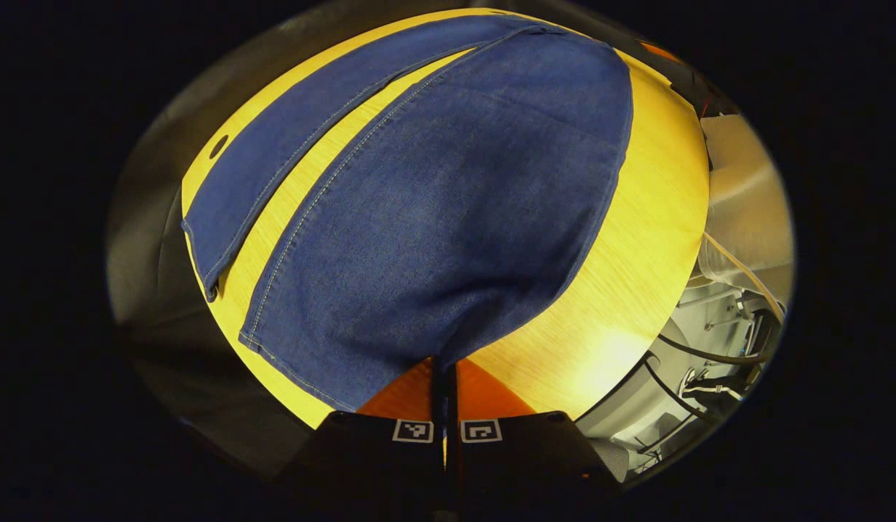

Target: Grasp the waist and the cuffs of the jeans and fold them to make the two legs overlap; first hold the waist and fold one-third of the jeans toward the cuffs, then hold the cuffs and fold the remaining one-third in the same direction to finish folding.

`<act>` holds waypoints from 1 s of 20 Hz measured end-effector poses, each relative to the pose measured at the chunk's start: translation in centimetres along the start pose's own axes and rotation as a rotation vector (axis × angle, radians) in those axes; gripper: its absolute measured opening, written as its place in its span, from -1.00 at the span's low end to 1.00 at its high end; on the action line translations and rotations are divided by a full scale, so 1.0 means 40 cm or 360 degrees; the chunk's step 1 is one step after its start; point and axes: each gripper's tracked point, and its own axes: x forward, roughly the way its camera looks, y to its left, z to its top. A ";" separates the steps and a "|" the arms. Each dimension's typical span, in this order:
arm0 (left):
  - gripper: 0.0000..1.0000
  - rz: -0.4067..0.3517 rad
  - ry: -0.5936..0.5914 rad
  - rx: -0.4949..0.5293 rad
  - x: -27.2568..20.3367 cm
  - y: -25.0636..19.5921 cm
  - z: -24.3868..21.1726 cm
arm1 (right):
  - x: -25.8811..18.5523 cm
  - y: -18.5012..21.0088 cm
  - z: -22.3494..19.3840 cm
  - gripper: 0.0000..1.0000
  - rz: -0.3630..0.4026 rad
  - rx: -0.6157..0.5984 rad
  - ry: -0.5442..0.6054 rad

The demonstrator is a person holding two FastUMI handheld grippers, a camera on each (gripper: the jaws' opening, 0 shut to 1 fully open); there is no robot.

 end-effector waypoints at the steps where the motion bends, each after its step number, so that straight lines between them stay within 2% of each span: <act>1: -1.00 -0.0002 0.0000 -0.0015 0.001 -0.002 0.004 | 0.009 -0.014 -0.021 0.86 0.0016 -0.0090 0.0063; 2: -1.00 -0.0003 0.0006 -0.0028 0.000 -0.003 0.003 | 0.020 -0.029 -0.038 0.98 0.0032 -0.0195 0.0130; 3: -1.00 -0.0003 0.0015 -0.0038 0.000 -0.006 0.005 | 0.027 -0.043 -0.053 0.87 0.0045 -0.0308 0.0193; 4: -1.00 -0.0003 0.0025 -0.0041 0.000 -0.004 0.003 | 0.034 -0.062 -0.067 0.86 0.0052 -0.0426 0.0251; 7: -1.00 -0.0004 0.0054 -0.0048 0.002 -0.004 0.005 | 0.064 -0.075 -0.108 0.99 0.0143 -0.0721 0.0393; 9: -1.00 -0.0002 0.0059 -0.0063 0.001 -0.003 0.003 | 0.092 -0.090 -0.144 0.98 0.0200 -0.0836 0.0504; 12: -1.00 0.0038 0.0044 -0.0071 0.003 -0.001 0.004 | 0.136 -0.105 -0.177 0.99 0.0260 -0.0880 0.0611; 20: -1.00 0.0058 0.0068 -0.0057 0.007 -0.002 0.003 | 0.192 -0.138 -0.227 0.99 0.0392 -0.0797 0.0896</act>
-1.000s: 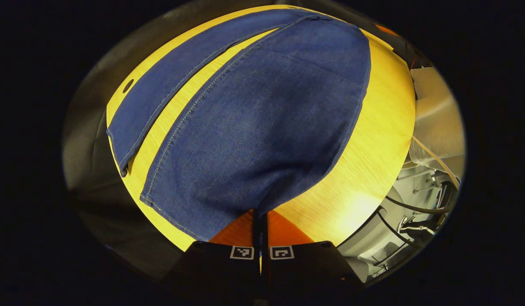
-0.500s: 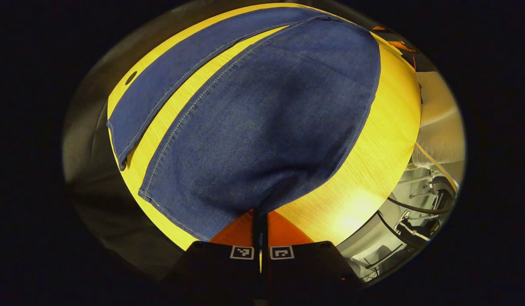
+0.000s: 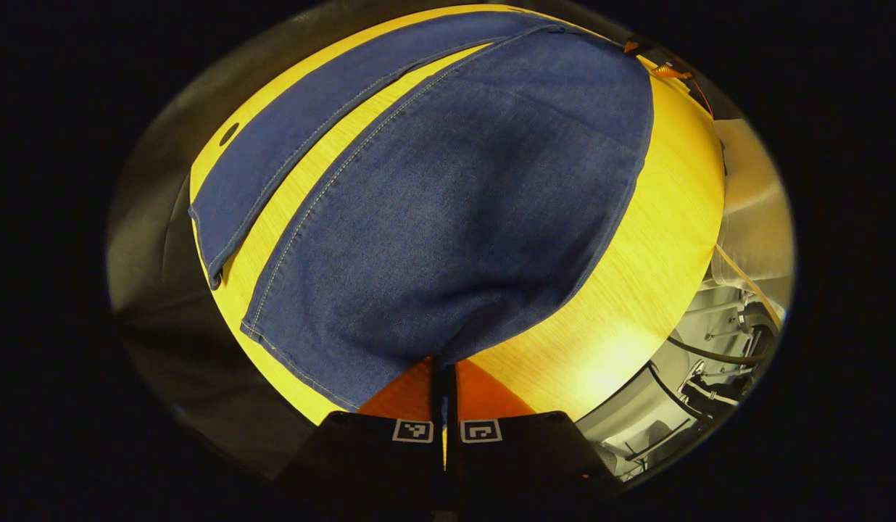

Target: Grasp the waist and the cuffs of the jeans and fold them to make the two legs overlap; first hold the waist and fold one-third of the jeans toward the cuffs, then hold the cuffs and fold the remaining one-third in the same direction to finish folding.

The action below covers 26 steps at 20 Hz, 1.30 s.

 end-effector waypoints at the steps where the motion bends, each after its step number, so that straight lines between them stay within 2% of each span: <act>1: -1.00 0.0004 -0.0002 0.0001 0.001 0.000 0.000 | 0.010 -0.001 -0.008 0.99 0.0007 -0.0017 0.0026; 4: -1.00 0.0019 -0.0014 -0.0006 0.000 -0.001 0.000 | 0.024 0.005 -0.016 0.89 0.0036 -0.0057 0.0068; 5: -1.00 0.0023 -0.0018 -0.0005 0.002 -0.001 0.001 | 0.017 0.004 -0.012 0.98 0.0039 -0.0059 0.0065; 7: -1.00 0.0028 -0.0026 -0.0008 0.002 -0.001 0.004 | 0.019 0.004 -0.012 0.97 0.0040 -0.0061 0.0078; 8: -1.00 0.0030 -0.0029 -0.0009 0.002 -0.002 0.003 | 0.022 0.002 -0.012 0.86 0.0039 -0.0065 0.0092; 9: -1.00 0.0031 -0.0031 -0.0009 0.001 -0.002 0.004 | 0.022 0.003 -0.015 0.97 0.0034 -0.0057 0.0100; 11: -1.00 0.0029 -0.0028 -0.0017 0.003 -0.001 0.006 | 0.020 0.004 -0.012 0.94 0.0033 -0.0060 0.0118; 12: -1.00 0.0025 -0.0028 -0.0028 0.005 0.003 0.005 | 0.020 0.003 -0.010 0.76 0.0036 -0.0077 0.0122; 13: -1.00 0.0022 -0.0031 -0.0043 0.007 0.005 0.008 | 0.023 -0.005 -0.003 0.78 0.0045 -0.0106 0.0114; 14: -1.00 0.0021 -0.0037 -0.0056 0.006 0.007 0.008 | 0.020 -0.014 0.005 0.46 0.0051 -0.0137 0.0108; 15: -1.00 0.0025 -0.0045 -0.0061 0.008 0.007 0.008 | 0.025 -0.033 0.010 0.34 0.0055 -0.0155 0.0106; 16: -1.00 0.0031 -0.0053 -0.0059 0.009 0.010 0.007 | 0.029 -0.046 0.016 0.12 0.0055 -0.0168 0.0110; 17: -1.00 0.0039 -0.0066 -0.0057 0.010 0.011 0.009 | 0.029 -0.049 0.027 0.07 0.0053 -0.0187 0.0103; 18: -1.00 0.0045 -0.0080 -0.0060 0.010 0.011 0.009 | 0.024 -0.056 0.041 -0.17 0.0049 -0.0207 0.0095; 19: -1.00 0.0048 -0.0092 -0.0070 0.010 0.011 0.011 | 0.027 -0.067 0.048 -0.33 0.0039 -0.0224 0.0070; 20: -1.00 0.0050 -0.0103 -0.0085 0.012 0.013 0.014 | 0.025 -0.076 0.057 -0.63 0.0028 -0.0232 0.0042; 21: -1.00 0.0051 -0.0116 -0.0101 0.013 0.014 0.016 | 0.028 -0.070 0.047 -0.80 0.0016 -0.0218 0.0012; 23: -1.00 0.0059 -0.0147 -0.0133 0.016 0.014 0.017 | 0.026 -0.071 0.030 -0.81 -0.0021 -0.0108 -0.0004; 24: -1.00 0.0072 -0.0171 -0.0155 0.013 0.015 0.016 | 0.022 -0.076 0.032 -0.96 -0.0051 -0.0030 -0.0011; 25: -1.00 0.0093 -0.0205 -0.0181 0.013 0.016 0.018 | 0.024 -0.075 0.032 -0.89 -0.0083 0.0035 -0.0021; 26: -1.00 0.0132 -0.0267 -0.0236 0.013 0.023 0.024 | 0.022 -0.079 0.033 -0.94 -0.0119 0.0080 -0.0047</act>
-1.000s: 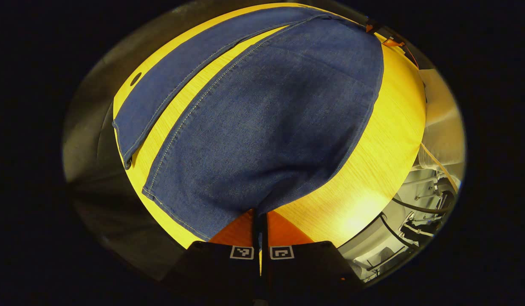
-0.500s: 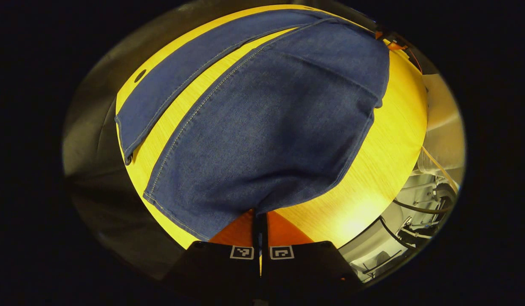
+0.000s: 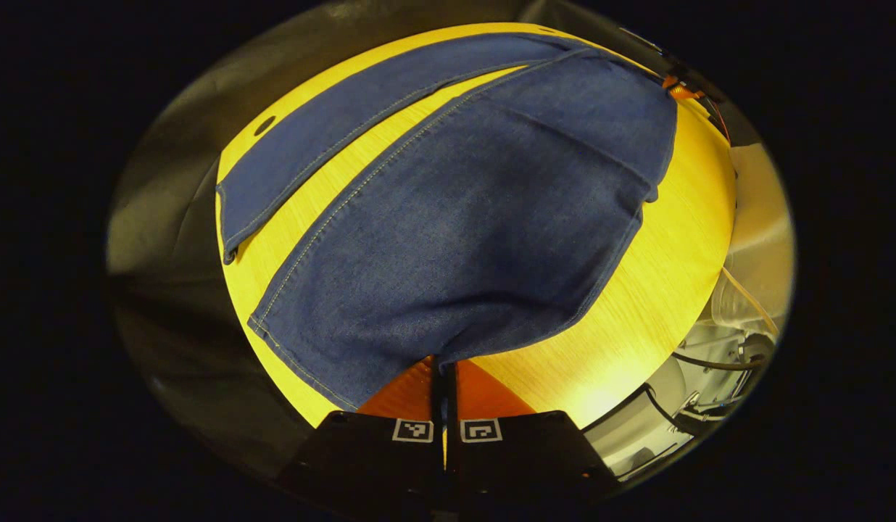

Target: Grasp the waist and the cuffs of the jeans and fold them to make the two legs overlap; first hold the waist and fold one-third of the jeans toward the cuffs, then hold the cuffs and fold the remaining one-third in the same direction to finish folding.

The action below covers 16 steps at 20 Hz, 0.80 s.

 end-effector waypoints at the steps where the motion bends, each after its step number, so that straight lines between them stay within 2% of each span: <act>1: -1.00 0.0055 -0.0074 -0.0100 0.004 0.005 0.006 | 0.000 -0.003 -0.004 -0.94 -0.0050 0.0063 -0.0032; 4: -1.00 0.0180 -0.0271 -0.0461 0.010 0.005 0.024 | -0.009 -0.005 -0.004 -0.94 -0.0197 0.0270 -0.0115; 5: -1.00 0.0199 -0.0316 -0.0553 0.012 0.005 0.031 | -0.009 -0.004 -0.005 -1.00 -0.0235 0.0332 -0.0138; 6: -1.00 0.0212 -0.0357 -0.0638 0.011 0.007 0.036 | -0.013 -0.007 -0.001 -0.94 -0.0276 0.0393 -0.0162; 9: -1.00 0.0270 -0.0462 -0.0848 -0.022 0.024 0.064 | -0.053 -0.027 0.032 -0.94 -0.0381 0.0563 -0.0291; 13: -1.00 0.0345 -0.0657 -0.1035 -0.131 0.094 0.145 | -0.167 -0.083 0.138 -0.95 -0.0556 0.0734 -0.0534; 15: -1.00 0.0390 -0.0771 -0.1074 -0.198 0.143 0.192 | -0.210 -0.124 0.198 -0.99 -0.0617 0.0789 -0.0625; 16: -1.00 0.0414 -0.0814 -0.1073 -0.224 0.181 0.222 | -0.226 -0.149 0.232 -0.95 -0.0644 0.0815 -0.0672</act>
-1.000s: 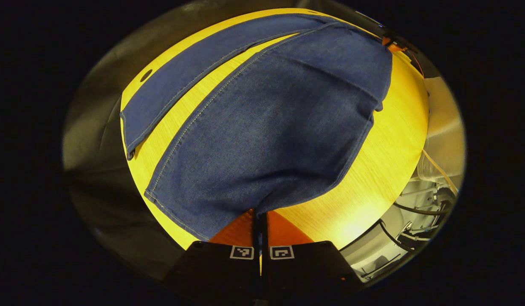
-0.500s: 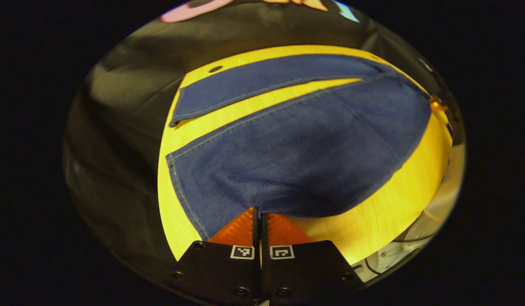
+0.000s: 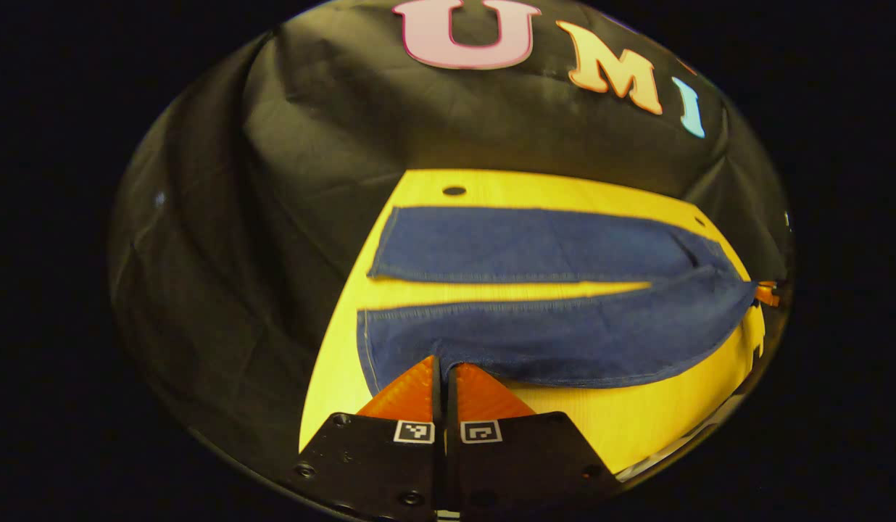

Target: Grasp the waist and the cuffs of the jeans and fold them to make the two legs overlap; first hold the waist and fold one-third of the jeans toward the cuffs, then hold the cuffs and fold the remaining one-third in the same direction to finish folding.

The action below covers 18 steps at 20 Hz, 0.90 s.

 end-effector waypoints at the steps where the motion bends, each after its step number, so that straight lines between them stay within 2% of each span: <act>1: -1.00 0.0012 -0.0046 0.0003 0.003 0.005 0.049 | 0.009 -0.009 0.043 -0.95 -0.0019 0.0030 -0.0041; 3: -1.00 0.0042 -0.0140 -0.0005 0.019 0.013 0.162 | 0.047 -0.017 0.134 -1.00 -0.0050 0.0113 -0.0126; 4: -1.00 0.0051 -0.0178 -0.0030 0.055 0.011 0.207 | 0.072 -0.024 0.178 -0.95 -0.0069 0.0166 -0.0163; 5: -1.00 0.0060 -0.0211 -0.0065 0.090 0.006 0.252 | 0.092 -0.035 0.220 -1.00 -0.0084 0.0223 -0.0203; 7: -1.00 0.0084 -0.0240 -0.0118 0.163 -0.004 0.311 | 0.154 -0.046 0.291 -0.95 -0.0104 0.0328 -0.0283; 10: -1.00 0.0150 -0.0258 -0.0095 0.276 -0.008 0.367 | 0.282 -0.059 0.374 -1.00 -0.0117 0.0435 -0.0347; 13: -1.00 0.0224 -0.0273 -0.0156 0.404 -0.005 0.399 | 0.423 -0.061 0.392 -0.95 -0.0096 0.0542 -0.0344; 17: -1.00 0.0274 -0.0229 -0.0170 0.561 -0.018 0.360 | 0.602 -0.047 0.343 -1.00 -0.0066 0.0659 -0.0269; 18: -1.00 0.0292 -0.0224 -0.0156 0.585 -0.019 0.352 | 0.629 -0.041 0.327 -0.95 -0.0056 0.0666 -0.0253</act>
